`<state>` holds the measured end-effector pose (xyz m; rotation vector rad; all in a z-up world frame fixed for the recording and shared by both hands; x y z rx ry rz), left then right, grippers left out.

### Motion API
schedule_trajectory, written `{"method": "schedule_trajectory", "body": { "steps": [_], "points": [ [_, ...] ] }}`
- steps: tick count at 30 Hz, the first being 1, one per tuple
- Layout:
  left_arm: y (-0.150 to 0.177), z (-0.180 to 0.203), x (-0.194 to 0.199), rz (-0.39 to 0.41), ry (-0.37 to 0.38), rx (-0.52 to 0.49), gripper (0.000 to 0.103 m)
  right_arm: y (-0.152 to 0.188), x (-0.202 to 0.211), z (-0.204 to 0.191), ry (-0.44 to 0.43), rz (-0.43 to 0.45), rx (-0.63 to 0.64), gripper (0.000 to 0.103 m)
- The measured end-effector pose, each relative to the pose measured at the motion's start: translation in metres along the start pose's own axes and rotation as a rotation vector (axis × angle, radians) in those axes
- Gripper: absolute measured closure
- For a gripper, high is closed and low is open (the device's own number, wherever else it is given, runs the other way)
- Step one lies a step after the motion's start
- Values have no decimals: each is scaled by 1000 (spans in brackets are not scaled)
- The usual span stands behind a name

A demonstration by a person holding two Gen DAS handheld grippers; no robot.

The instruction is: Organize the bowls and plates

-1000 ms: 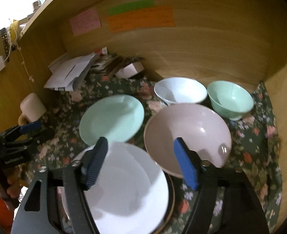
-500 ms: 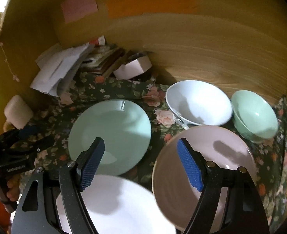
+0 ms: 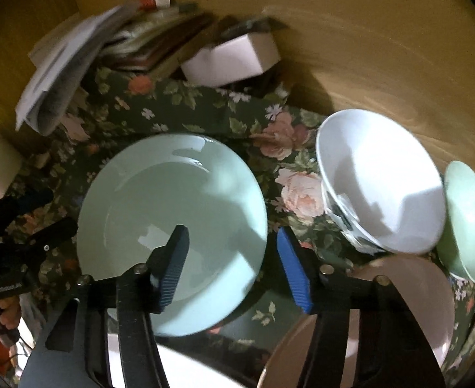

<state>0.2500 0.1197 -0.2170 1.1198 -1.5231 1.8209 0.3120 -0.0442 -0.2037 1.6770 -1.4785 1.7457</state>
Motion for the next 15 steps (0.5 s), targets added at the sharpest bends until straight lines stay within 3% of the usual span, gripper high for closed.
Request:
{"method": "schedule_trajectory", "body": {
  "steps": [3, 15],
  "points": [
    [0, 0, -4, -1, 7, -4, 22, -3, -10, 3, -7, -44, -8, 58],
    [4, -14, 1, 5, 26, 19, 22, -15, -25, -6, 51, -97, 34, 58]
  ]
}}
Point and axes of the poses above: each gripper's, at about its wrist camera, not at the fingertips, and x roughly against the way its jaws point, z to its right, y to its underside, the point moved 2 cm from there along -x, roughly the way its jaws point, and after that the axes turned 6 degrees about -y, right-handed, at the moved point
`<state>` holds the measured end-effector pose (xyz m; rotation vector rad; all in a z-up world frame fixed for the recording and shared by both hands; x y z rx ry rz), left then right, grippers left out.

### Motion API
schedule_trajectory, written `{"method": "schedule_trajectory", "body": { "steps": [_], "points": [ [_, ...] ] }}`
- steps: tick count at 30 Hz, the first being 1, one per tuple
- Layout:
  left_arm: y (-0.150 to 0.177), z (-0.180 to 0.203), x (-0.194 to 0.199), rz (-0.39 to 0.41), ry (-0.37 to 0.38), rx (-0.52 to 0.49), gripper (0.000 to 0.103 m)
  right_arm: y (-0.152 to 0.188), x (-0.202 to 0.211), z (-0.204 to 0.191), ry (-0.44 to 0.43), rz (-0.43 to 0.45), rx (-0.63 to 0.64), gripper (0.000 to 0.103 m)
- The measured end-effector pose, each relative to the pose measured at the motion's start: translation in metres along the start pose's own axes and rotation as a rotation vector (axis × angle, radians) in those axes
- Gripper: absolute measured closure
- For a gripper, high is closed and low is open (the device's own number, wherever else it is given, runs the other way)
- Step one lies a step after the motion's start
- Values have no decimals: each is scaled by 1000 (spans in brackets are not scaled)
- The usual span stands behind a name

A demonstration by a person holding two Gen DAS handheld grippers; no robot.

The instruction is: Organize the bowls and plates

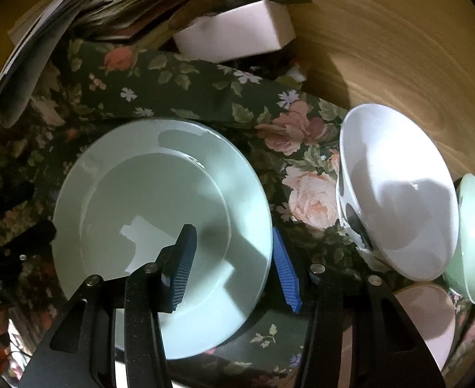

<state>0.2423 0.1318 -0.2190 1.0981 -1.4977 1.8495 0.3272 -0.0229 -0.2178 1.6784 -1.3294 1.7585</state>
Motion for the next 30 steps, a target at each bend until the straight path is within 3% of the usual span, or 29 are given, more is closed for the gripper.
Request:
{"method": "schedule_trajectory", "body": {
  "steps": [6, 14, 23, 30],
  "points": [
    [9, -17, 7, 5, -42, 7, 23, 7, 4, -21, -78, -2, -9, 60],
    [24, -43, 9, -27, -72, 32, 33, 25, 7, -63, -201, 10, 28, 62],
    [20, -45, 0, -45, -33, 50, 56, 29, -9, -69, -191, 46, 8, 66],
    [14, -34, -8, -41, -19, 39, 60, 26, -16, -72, -177, 65, 30, 65]
  ]
}}
Point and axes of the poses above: each gripper's, at about its wrist camera, not at the fingertips, and x roughly against the way its jaws point, z to its right, y to its underside, the point moved 2 cm from there along -x, roughly the way its jaws point, and after that the axes turned 6 degrees about -y, right-handed, at the moved point
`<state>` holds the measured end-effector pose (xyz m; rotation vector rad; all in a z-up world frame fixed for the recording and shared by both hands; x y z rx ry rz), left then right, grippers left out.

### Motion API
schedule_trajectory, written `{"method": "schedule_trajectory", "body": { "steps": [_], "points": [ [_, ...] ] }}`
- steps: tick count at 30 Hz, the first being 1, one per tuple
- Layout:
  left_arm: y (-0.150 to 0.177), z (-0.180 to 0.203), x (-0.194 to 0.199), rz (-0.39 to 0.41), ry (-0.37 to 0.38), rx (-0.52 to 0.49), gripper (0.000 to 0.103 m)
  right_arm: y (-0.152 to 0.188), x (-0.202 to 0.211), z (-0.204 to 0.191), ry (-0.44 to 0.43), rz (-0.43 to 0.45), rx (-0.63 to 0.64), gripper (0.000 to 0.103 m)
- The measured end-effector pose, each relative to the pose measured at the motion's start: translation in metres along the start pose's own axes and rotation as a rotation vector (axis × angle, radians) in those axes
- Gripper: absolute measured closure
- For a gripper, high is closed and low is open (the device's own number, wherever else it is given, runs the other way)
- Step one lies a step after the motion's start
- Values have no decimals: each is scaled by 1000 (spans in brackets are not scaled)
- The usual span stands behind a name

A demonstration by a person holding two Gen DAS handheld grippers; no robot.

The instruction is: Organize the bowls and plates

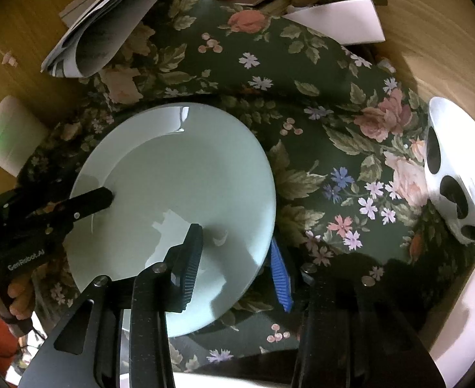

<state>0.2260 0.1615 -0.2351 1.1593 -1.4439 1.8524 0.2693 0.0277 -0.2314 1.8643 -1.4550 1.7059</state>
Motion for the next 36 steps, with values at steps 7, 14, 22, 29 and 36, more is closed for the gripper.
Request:
{"method": "schedule_trajectory", "body": {
  "steps": [7, 14, 22, 29, 36],
  "points": [
    [1, 3, 9, 11, 24, 5, 60, 4, 6, 1, -13, 31, -20, 65],
    [4, 6, 34, 65, 30, -12, 60, 5, 26, -3, 1, 94, -9, 65],
    [12, 15, 58, 97, 47, -27, 60, 16, 56, -3, 6, 140, -4, 65],
    [19, 30, 80, 128, 57, -36, 60, 30, 81, -4, 15, 178, -6, 65],
    [29, 44, 104, 164, 73, -51, 60, 46, 101, -6, 25, 207, -24, 65]
  ]
}}
Point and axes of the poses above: each gripper's, at about its wrist camera, not at the fingertips, and x roughly against the way its jaws point, z to its right, y to its underside, the point moved 2 cm from there along -x, roughly the way its jaws point, and after that the axes turned 6 degrees about -y, right-handed, at the moved point
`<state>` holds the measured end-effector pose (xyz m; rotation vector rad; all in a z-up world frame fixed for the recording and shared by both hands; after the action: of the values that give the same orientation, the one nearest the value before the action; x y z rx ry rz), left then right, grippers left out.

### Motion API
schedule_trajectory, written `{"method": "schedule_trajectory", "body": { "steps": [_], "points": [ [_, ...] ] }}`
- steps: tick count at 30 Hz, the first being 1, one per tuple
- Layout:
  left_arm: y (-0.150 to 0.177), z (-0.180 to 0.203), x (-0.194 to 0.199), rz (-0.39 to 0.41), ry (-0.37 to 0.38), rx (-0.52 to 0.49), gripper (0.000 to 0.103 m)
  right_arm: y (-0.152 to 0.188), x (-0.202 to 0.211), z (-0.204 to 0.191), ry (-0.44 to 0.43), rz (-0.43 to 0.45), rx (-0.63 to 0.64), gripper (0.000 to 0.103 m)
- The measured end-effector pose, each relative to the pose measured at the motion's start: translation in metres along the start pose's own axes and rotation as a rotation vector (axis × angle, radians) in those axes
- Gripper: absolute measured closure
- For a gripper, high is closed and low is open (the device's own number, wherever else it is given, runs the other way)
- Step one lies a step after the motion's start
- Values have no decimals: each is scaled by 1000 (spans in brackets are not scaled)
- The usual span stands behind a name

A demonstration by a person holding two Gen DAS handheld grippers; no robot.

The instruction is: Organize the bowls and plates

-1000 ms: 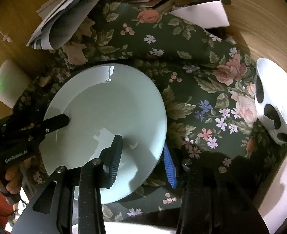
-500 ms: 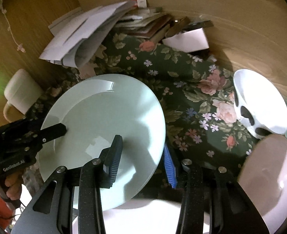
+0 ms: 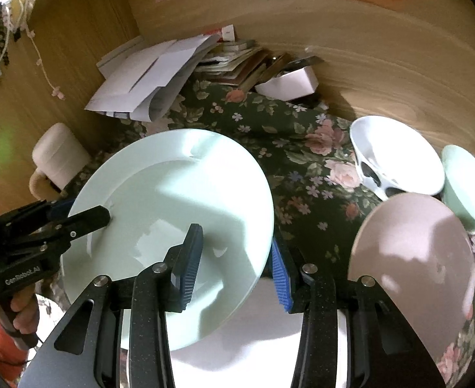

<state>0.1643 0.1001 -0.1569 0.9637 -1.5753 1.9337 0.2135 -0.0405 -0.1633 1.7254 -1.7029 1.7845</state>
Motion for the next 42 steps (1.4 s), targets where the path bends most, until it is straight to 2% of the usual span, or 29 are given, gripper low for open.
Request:
{"method": "schedule_trajectory", "body": {
  "steps": [10, 25, 34, 42],
  "points": [
    [13, 27, 30, 35, 23, -21, 60, 23, 43, -7, 27, 57, -20, 65],
    [45, 56, 57, 37, 73, -53, 60, 63, 86, -8, 63, 104, -46, 65],
    [62, 71, 53, 4, 103, -75, 60, 92, 93, 0, 78, 105, -95, 65],
    [77, 83, 29, -59, 122, -83, 60, 115, 82, 19, 78, 74, -168, 65]
  ]
}}
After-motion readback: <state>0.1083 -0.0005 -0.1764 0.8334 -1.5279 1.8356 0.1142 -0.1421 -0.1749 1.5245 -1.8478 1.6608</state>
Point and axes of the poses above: each gripper's, at about its wrist camera, not at the fingertips, and x roughly against the way its jaws point, z to its right, y to its underside, the point moved 2 cm from there along -x, roughly the way its jaws point, and after that the axes turned 6 degrees about -y, right-handed, at the moved point
